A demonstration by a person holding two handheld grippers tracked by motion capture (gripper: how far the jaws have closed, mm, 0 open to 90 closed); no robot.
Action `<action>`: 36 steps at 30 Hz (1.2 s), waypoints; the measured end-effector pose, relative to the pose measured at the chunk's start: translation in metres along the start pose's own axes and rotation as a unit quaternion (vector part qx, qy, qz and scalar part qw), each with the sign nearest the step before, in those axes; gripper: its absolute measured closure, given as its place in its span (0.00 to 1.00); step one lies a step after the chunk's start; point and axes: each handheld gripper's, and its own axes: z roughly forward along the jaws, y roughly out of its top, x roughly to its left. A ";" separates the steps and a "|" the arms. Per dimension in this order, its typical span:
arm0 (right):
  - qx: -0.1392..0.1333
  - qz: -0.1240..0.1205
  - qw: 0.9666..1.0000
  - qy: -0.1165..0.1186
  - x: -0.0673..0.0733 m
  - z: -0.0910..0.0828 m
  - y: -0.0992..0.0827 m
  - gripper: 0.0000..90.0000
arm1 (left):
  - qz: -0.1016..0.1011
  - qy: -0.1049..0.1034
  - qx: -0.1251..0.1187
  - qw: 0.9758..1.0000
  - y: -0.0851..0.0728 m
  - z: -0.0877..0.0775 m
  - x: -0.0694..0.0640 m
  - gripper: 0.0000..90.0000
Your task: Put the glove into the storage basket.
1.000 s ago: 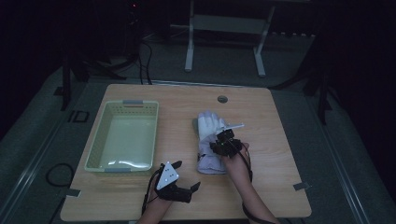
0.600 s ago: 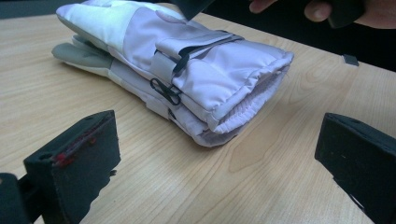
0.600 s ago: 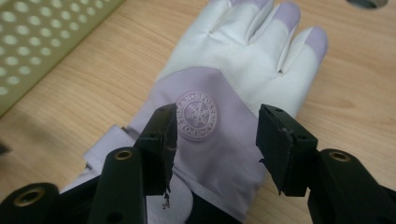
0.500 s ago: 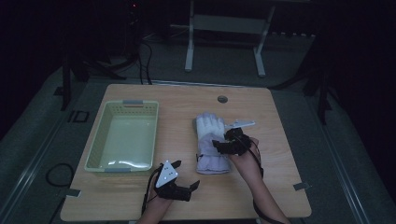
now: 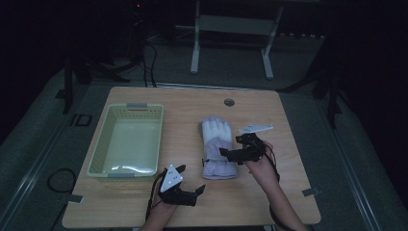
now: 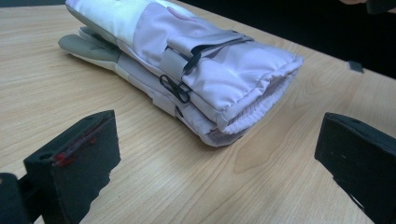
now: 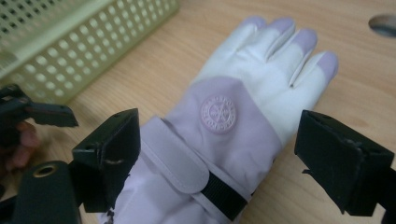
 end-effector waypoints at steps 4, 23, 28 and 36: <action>-0.015 -0.027 0.999 -0.019 -0.008 -0.008 -0.004 0.16 | 0.004 0.006 0.016 1.000 0.003 0.000 0.000 0.00; -0.020 0.004 0.999 -0.034 -0.039 -0.012 -0.009 0.21 | -0.038 0.040 0.047 0.997 0.079 0.012 -0.004 0.00; -0.024 0.015 0.999 -0.039 -0.043 -0.001 -0.009 0.38 | -0.039 0.046 0.078 0.995 0.094 0.036 -0.005 0.00; -0.006 0.041 0.999 -0.027 -0.044 0.021 -0.010 0.43 | -0.059 0.067 0.131 0.987 0.079 0.064 -0.003 0.00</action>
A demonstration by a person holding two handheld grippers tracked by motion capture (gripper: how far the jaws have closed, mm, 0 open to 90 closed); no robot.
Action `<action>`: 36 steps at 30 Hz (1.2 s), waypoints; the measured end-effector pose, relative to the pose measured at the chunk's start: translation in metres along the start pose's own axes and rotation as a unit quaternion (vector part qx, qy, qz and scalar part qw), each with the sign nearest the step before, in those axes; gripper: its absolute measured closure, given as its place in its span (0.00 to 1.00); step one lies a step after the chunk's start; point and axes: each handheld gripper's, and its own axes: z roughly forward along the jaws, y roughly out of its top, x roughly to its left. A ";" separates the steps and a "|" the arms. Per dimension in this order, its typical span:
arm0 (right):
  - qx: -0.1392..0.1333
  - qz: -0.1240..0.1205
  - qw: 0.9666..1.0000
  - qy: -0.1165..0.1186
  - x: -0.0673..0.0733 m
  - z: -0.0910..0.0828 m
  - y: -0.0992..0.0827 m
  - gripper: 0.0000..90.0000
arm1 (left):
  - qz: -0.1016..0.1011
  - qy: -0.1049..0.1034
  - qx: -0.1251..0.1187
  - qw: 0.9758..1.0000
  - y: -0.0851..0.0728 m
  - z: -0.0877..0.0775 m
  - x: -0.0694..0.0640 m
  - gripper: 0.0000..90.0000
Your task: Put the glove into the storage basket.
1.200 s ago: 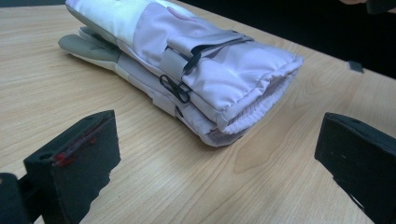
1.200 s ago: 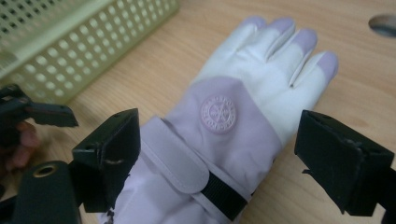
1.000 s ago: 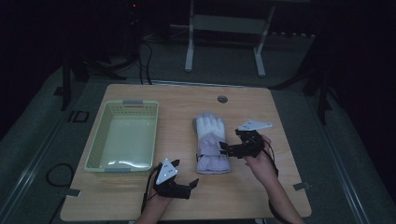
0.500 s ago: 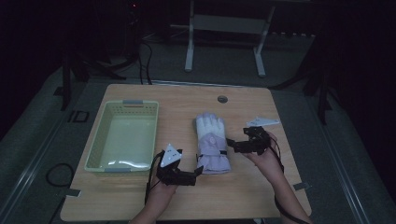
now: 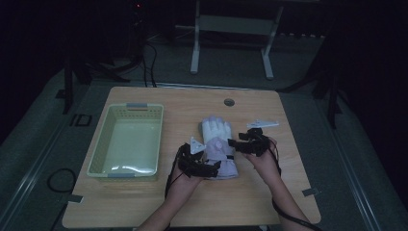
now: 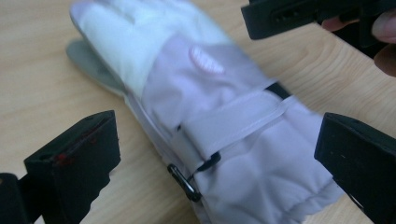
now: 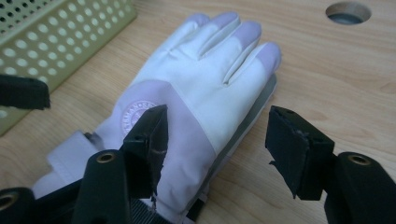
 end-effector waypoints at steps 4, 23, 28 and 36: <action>0.017 0.020 1.000 0.010 -0.005 0.013 -0.005 0.44 | -0.024 0.014 0.013 1.000 -0.007 0.010 0.005 0.11; 0.101 0.095 0.981 0.137 -0.022 0.048 -0.031 0.78 | -0.106 -0.096 0.086 0.986 -0.026 0.032 0.030 0.54; 0.091 0.056 0.989 0.102 -0.010 0.043 -0.028 0.88 | -0.088 -0.083 0.087 0.989 -0.021 0.028 0.025 0.74; 0.073 0.030 0.994 0.076 0.002 0.030 -0.018 0.89 | -0.088 -0.090 0.087 0.988 -0.012 0.020 0.025 0.81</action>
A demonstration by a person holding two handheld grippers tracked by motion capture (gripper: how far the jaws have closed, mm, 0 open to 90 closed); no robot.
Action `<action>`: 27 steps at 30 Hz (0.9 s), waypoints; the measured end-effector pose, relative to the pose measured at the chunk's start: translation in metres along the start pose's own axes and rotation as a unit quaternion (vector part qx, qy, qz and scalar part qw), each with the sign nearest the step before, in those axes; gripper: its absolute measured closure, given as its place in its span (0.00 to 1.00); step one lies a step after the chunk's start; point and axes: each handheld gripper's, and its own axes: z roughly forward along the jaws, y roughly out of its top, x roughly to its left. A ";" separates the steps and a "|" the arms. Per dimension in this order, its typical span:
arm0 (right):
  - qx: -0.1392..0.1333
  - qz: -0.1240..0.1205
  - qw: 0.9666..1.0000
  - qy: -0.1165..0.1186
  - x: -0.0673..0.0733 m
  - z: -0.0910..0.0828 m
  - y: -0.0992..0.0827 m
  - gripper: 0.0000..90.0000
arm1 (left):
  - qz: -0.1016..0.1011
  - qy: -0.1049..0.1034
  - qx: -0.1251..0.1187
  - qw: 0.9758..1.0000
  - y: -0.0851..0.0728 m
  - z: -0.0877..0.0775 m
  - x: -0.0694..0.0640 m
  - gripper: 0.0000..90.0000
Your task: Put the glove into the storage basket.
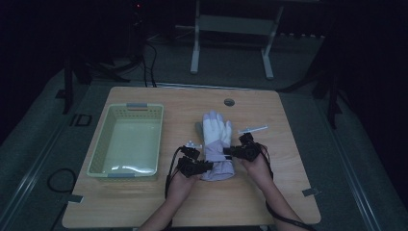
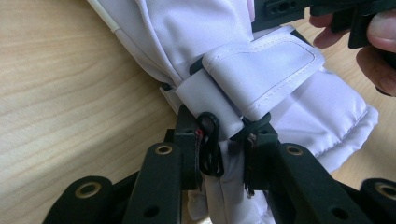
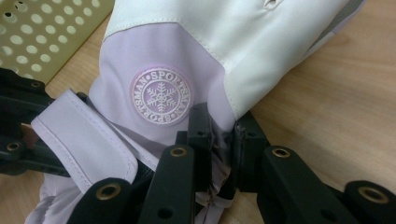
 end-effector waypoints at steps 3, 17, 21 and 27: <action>-0.006 -0.006 1.000 -0.009 0.005 -0.005 0.003 0.89 | 0.006 -0.001 -0.001 1.000 0.003 -0.003 -0.002 0.82; -0.030 -0.032 0.999 -0.016 0.029 -0.032 0.021 0.89 | 0.040 -0.002 -0.010 0.999 0.021 -0.040 -0.017 0.82; -0.038 -0.055 0.997 -0.026 0.043 -0.039 0.033 0.89 | 0.049 0.002 -0.014 0.999 0.027 -0.055 -0.018 0.82; -0.044 -0.065 0.997 -0.026 0.055 -0.043 0.044 0.89 | 0.051 0.005 -0.016 0.999 0.033 -0.070 -0.018 0.82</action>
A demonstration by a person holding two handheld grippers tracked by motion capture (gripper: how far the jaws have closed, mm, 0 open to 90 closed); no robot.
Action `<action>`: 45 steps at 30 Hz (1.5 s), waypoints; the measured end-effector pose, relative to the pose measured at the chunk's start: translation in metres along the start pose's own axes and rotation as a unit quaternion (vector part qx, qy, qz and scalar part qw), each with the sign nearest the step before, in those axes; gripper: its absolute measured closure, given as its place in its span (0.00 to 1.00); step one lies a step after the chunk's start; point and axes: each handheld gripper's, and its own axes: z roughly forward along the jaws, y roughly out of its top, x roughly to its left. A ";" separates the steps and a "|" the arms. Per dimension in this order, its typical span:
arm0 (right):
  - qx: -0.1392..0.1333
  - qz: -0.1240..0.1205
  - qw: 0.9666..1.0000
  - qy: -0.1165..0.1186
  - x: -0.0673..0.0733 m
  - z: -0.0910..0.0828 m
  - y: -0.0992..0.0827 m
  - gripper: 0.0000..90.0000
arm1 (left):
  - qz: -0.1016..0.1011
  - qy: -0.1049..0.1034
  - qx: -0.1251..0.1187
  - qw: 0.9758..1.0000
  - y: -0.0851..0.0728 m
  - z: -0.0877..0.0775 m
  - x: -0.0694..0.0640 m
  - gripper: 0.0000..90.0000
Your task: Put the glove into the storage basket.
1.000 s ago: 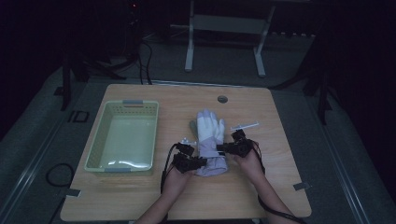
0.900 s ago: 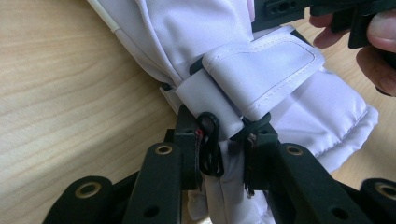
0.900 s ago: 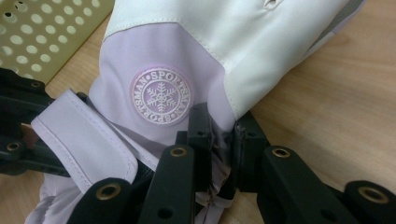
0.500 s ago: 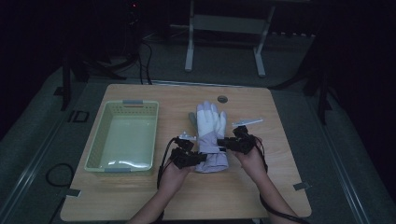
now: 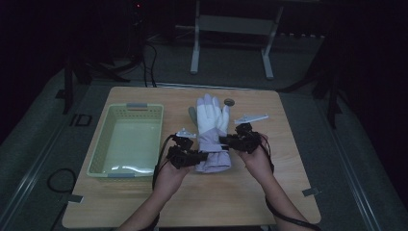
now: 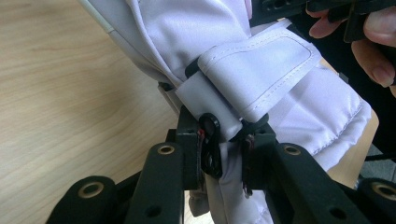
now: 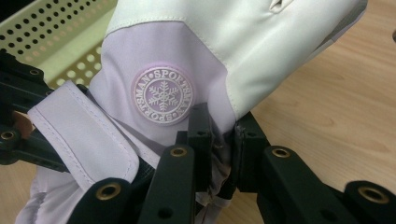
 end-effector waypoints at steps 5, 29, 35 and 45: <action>-0.007 -0.005 1.000 0.007 0.012 0.000 0.014 0.89 | 0.007 0.008 0.000 1.000 0.005 -0.020 0.004 0.82; -0.016 -0.027 0.999 0.027 0.066 0.024 0.056 0.89 | 0.010 0.023 0.001 1.000 -0.001 -0.088 0.037 0.82; -0.015 -0.033 0.999 0.034 0.083 0.036 0.068 0.89 | 0.007 0.029 0.007 1.000 -0.004 -0.105 0.050 0.82; -0.017 -0.039 0.998 0.049 0.110 0.060 0.086 0.89 | 0.005 0.049 0.012 0.999 -0.011 -0.138 0.072 0.82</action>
